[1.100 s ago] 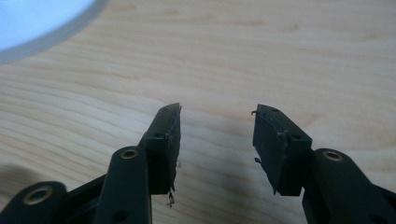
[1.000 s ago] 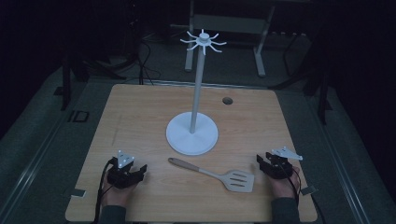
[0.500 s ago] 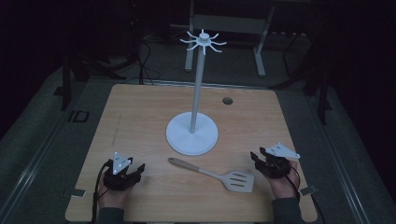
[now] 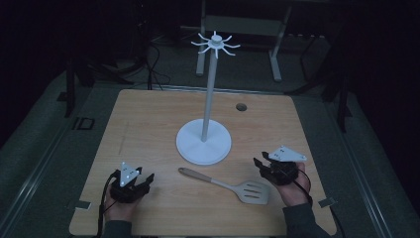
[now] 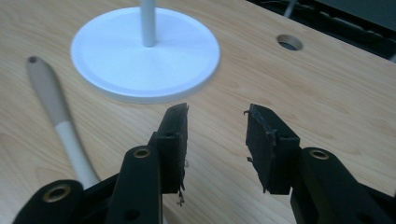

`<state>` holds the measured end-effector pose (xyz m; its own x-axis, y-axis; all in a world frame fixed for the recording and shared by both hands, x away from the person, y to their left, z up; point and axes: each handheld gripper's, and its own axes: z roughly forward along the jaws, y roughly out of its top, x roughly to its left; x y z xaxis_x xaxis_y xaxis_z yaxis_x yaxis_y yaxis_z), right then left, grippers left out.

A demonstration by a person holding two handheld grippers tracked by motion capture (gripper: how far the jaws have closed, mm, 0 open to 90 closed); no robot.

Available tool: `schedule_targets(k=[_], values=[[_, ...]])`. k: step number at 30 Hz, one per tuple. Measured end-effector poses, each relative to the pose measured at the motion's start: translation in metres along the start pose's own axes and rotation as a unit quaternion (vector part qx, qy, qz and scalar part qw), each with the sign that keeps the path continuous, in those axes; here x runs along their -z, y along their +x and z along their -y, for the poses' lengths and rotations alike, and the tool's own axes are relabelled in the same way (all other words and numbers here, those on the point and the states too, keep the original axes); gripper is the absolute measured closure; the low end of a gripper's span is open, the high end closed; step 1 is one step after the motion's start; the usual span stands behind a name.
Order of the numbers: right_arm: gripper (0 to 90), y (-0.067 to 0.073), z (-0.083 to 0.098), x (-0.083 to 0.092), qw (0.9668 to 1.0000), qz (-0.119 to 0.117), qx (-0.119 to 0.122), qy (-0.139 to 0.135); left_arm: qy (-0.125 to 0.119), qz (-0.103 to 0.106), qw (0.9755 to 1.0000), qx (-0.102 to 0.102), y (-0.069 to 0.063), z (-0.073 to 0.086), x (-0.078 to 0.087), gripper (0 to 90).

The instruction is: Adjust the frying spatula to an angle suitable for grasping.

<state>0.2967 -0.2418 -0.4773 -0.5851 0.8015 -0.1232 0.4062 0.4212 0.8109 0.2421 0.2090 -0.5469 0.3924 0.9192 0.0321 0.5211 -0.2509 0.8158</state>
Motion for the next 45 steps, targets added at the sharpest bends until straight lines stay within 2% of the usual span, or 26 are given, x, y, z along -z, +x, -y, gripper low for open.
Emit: schedule_targets(k=[7,12,17,26,27,30,31,36,37,38,43,44,45], values=[[58.2,0.014,-0.01,-0.011,0.999,-0.035,0.024,0.014,0.0,-0.005,1.0,0.008,0.001,0.0,-0.001,48.2],[58.3,0.021,-0.012,-0.019,0.9977,-0.05,0.038,0.028,0.001,-0.008,0.9999,0.01,0.003,0.001,0.0,47.7],[58.4,0.031,-0.015,-0.03,0.9946,-0.078,0.048,0.048,-0.002,-0.012,0.9999,0.013,0.003,0.001,0.0,47.4],[62.5,0.043,-0.018,-0.044,0.9904,-0.099,0.066,0.07,-0.002,-0.012,0.9997,0.023,0.003,0.001,0.002,46.7],[66.3,0.047,-0.02,-0.046,0.9882,-0.108,0.077,0.076,-0.002,-0.01,0.9997,0.021,0.002,0.001,0.003,46.5],[68.6,0.05,-0.021,-0.048,0.9863,-0.117,0.083,0.082,-0.002,-0.006,0.9997,0.023,0.001,0.001,0.003,46.3],[71.3,0.054,-0.023,-0.051,0.9839,-0.127,0.09,0.088,-0.002,-0.006,0.9997,0.024,0.001,0.001,0.005,46.3],[71.9,0.063,-0.029,-0.059,0.9775,-0.146,0.109,0.107,0.001,-0.006,0.9997,0.025,0.001,0.002,0.004,45.8],[71.9,0.063,-0.029,-0.059,0.9775,-0.146,0.109,0.107,0.001,-0.006,0.9997,0.025,0.001,0.002,0.004,45.7],[71.9,0.068,-0.03,-0.064,0.974,-0.154,0.117,0.118,0.003,-0.006,0.9998,0.021,0.0,0.001,0.003,45.6],[71.7,0.078,-0.031,-0.076,0.9656,-0.171,0.139,0.138,0.007,-0.006,0.9999,0.015,-0.001,0.001,0.003,45.4],[71.7,0.078,-0.031,-0.076,0.9656,-0.171,0.139,0.138,0.007,-0.006,0.9999,0.015,-0.001,0.001,0.003,45.4],[71.4,0.081,-0.03,-0.08,0.9631,-0.175,0.144,0.145,0.007,-0.006,0.9999,0.014,-0.001,0.001,0.003,45.4]])
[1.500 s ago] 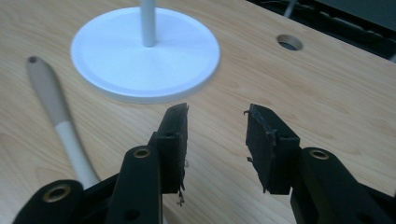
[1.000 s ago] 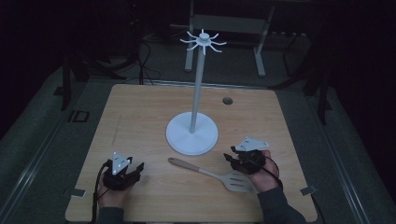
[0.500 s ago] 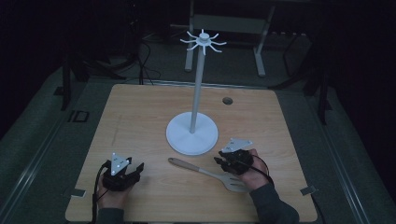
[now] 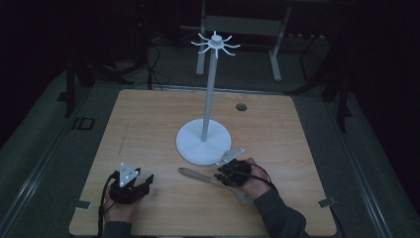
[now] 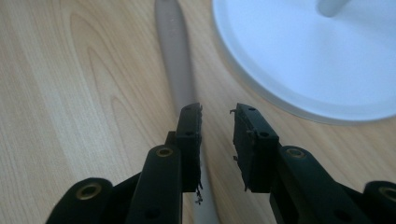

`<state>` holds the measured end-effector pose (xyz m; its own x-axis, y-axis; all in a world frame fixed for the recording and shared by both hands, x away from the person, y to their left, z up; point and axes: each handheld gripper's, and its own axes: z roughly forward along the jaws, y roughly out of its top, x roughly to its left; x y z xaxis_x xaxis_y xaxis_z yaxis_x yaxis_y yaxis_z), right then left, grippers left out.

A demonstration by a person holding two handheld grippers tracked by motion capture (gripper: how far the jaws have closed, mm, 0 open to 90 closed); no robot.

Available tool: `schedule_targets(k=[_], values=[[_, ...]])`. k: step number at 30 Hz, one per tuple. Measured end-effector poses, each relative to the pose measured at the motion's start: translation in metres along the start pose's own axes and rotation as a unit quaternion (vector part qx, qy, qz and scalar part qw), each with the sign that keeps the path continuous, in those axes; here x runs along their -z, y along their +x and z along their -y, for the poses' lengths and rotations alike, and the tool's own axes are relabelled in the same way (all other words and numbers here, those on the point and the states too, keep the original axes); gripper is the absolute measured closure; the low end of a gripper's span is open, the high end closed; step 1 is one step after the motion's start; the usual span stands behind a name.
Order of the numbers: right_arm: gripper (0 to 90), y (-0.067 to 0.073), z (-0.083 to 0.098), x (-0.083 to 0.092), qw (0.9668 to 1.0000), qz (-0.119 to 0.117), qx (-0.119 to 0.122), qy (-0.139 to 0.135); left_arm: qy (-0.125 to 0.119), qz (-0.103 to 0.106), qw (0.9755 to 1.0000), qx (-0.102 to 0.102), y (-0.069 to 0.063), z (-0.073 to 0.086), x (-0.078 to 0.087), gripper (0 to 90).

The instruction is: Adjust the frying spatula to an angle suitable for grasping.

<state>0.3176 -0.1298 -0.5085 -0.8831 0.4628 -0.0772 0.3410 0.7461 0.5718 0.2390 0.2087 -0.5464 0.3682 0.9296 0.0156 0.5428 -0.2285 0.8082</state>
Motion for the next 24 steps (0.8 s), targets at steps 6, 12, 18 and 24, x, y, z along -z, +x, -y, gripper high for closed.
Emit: schedule_targets(k=[6,12,18,24], values=[[70.8,0.004,-0.004,-0.013,0.9997,-0.015,0.005,0.015,0.001,0.0,1.0,-0.004,-0.001,0.0,0.0,45.3],[71.1,0.007,-0.008,-0.035,0.9986,-0.032,0.01,0.041,0.001,-0.001,1.0,-0.005,-0.001,0.0,0.0,45.1],[73.0,0.007,-0.008,-0.042,0.9976,-0.043,0.01,0.054,0.001,-0.001,1.0,-0.005,-0.001,0.0,0.0,44.9],[75.5,0.008,-0.002,-0.036,0.9983,-0.023,0.028,0.045,-0.001,-0.002,1.0,-0.003,0.0,0.0,0.0,44.9]])
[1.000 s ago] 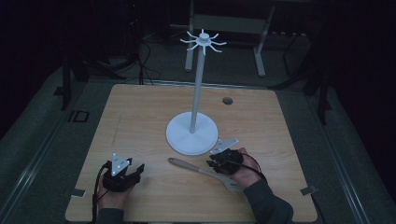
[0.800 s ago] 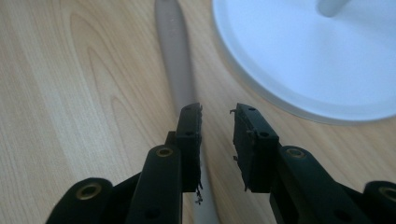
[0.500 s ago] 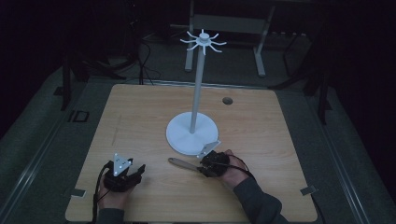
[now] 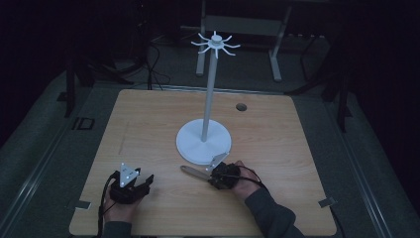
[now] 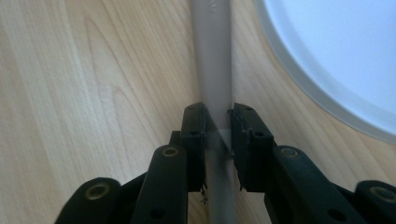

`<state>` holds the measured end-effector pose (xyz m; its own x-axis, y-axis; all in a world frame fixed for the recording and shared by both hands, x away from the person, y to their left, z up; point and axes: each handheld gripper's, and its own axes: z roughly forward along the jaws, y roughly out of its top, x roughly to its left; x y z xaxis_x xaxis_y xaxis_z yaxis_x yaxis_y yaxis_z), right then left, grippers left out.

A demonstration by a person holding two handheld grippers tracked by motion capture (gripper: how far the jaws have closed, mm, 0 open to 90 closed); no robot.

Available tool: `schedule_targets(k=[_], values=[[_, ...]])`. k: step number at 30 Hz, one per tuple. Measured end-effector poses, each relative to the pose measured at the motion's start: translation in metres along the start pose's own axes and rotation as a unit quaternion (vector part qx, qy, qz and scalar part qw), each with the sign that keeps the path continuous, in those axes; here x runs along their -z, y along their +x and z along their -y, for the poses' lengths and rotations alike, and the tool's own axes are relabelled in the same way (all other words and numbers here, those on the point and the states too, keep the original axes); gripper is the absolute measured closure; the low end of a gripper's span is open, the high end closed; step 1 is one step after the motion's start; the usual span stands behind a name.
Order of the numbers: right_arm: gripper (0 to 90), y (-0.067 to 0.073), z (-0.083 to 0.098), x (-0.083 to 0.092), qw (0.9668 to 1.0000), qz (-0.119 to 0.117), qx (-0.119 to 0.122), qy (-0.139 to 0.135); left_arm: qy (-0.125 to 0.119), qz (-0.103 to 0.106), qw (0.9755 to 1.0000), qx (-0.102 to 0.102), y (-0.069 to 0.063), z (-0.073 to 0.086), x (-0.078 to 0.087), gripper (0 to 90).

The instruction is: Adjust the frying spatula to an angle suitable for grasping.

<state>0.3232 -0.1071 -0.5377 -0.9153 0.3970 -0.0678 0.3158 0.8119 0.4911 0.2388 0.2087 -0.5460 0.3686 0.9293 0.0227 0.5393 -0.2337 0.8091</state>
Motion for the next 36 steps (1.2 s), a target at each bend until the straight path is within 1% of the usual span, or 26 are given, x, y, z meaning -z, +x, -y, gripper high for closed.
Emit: schedule_targets(k=[1,2,4,5,6,7,10,12,14,16,22,26,29,30,33,36], values=[[75.6,-0.004,0.007,0.006,0.9998,0.004,-0.013,-0.012,0.0,0.0,1.0,0.0,0.0,0.0,0.0,44.9],[75.6,-0.006,0.01,0.01,0.9996,0.007,-0.019,-0.019,0.0,0.0,1.0,0.0,0.0,0.0,0.0,44.9],[75.5,-0.011,0.015,0.016,0.9992,0.015,-0.028,-0.026,0.001,0.0,1.0,-0.002,0.0,0.0,-0.001,44.9],[75.5,-0.011,0.015,0.016,0.9992,0.015,-0.028,-0.026,0.001,0.0,1.0,-0.002,0.0,0.0,-0.001,44.9],[75.5,-0.015,0.019,0.021,0.9987,0.023,-0.034,-0.029,0.003,-0.001,1.0,-0.002,-0.001,0.0,-0.001,44.9],[75.3,-0.021,0.023,0.026,0.9977,0.033,-0.05,-0.031,0.003,0.0,1.0,-0.003,-0.001,0.0,-0.001,44.9],[75.3,-0.032,0.028,0.03,0.9962,0.045,-0.069,-0.029,0.004,0.0,1.0,-0.004,-0.001,0.0,-0.002,44.9],[75.3,-0.037,0.03,0.028,0.995,0.053,-0.08,-0.025,0.004,-0.001,1.0,-0.003,-0.001,0.0,-0.002,44.9],[75.3,-0.041,0.03,0.025,0.9946,0.054,-0.088,-0.016,0.004,-0.001,1.0,-0.002,-0.001,0.0,-0.002,44.9],[75.0,-0.042,0.029,0.02,0.9947,0.053,-0.087,-0.004,0.003,-0.001,1.0,-0.001,-0.001,0.0,-0.002,44.9],[73.0,-0.048,0.02,0.019,0.9948,0.043,-0.089,0.022,0.003,-0.001,1.0,-0.001,-0.001,0.0,-0.002,44.9],[70.1,-0.051,0.013,0.014,0.9941,0.038,-0.091,0.046,0.002,-0.001,1.0,-0.001,0.0,0.0,-0.001,44.9],[69.7,-0.053,0.01,0.009,0.9931,0.033,-0.094,0.062,0.002,-0.002,1.0,0.0,0.0,0.0,-0.001,44.9],[69.5,-0.054,0.01,0.008,0.9922,0.032,-0.1,0.067,0.002,-0.002,1.0,0.0,0.0,0.0,-0.001,44.9],[69.2,-0.055,0.009,0.006,0.9915,0.03,-0.104,0.073,0.003,-0.002,1.0,0.0,0.0,0.0,-0.001,44.9],[69.0,-0.055,0.008,0.005,0.9911,0.032,-0.107,0.073,0.003,-0.001,1.0,0.0,0.0,0.0,-0.002,44.9]])
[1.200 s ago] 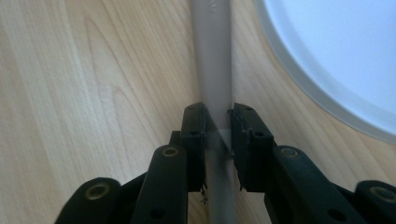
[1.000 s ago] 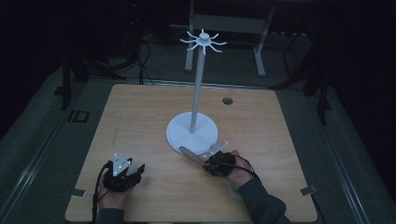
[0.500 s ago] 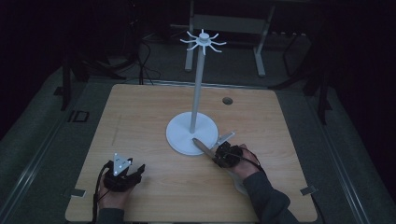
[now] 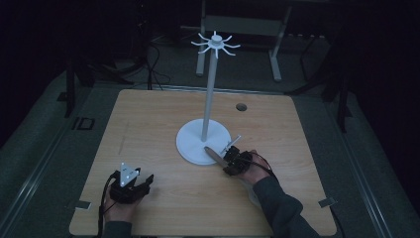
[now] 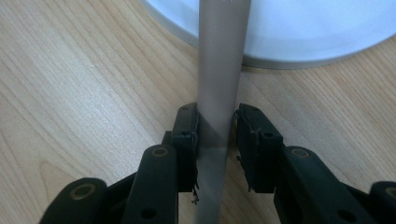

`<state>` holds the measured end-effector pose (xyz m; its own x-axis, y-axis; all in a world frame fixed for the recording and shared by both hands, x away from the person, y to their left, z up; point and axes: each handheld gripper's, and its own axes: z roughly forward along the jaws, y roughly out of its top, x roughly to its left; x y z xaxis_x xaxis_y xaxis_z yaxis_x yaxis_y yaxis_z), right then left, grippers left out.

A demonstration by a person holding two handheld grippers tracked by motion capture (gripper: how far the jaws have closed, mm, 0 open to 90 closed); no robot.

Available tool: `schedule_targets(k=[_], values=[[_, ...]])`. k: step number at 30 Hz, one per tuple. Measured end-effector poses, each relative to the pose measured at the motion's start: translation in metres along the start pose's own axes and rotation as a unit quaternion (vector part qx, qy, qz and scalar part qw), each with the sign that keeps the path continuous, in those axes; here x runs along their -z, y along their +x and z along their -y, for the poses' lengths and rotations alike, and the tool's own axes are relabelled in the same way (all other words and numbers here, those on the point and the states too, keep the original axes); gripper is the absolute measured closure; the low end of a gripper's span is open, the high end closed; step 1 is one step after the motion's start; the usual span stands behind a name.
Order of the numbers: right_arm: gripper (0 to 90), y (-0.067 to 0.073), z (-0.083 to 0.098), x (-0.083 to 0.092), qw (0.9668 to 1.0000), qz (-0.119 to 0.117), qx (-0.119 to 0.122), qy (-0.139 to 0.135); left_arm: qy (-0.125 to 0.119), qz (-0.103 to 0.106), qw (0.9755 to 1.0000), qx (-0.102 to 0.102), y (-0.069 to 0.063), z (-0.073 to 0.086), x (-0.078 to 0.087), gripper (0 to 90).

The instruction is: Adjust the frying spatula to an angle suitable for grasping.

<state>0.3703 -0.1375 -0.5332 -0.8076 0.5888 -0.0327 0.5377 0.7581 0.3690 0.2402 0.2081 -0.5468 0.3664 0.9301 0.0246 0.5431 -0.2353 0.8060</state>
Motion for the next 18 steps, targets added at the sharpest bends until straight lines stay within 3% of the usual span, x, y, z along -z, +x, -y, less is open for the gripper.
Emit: schedule_targets(k=[2,18], values=[[72.9,0.0,0.0002,0.0002,1.0,-0.003,0.002,0.001,0.0,0.0,1.0,-0.001,-0.0003,0.0,-0.0001,44.9],[74.3,0.003,0.0059,0.0005,0.9998,0.0,-0.002,-0.022,0.004,-0.002,1.0,0.0,0.0003,0.0004,-0.0006,44.9]])
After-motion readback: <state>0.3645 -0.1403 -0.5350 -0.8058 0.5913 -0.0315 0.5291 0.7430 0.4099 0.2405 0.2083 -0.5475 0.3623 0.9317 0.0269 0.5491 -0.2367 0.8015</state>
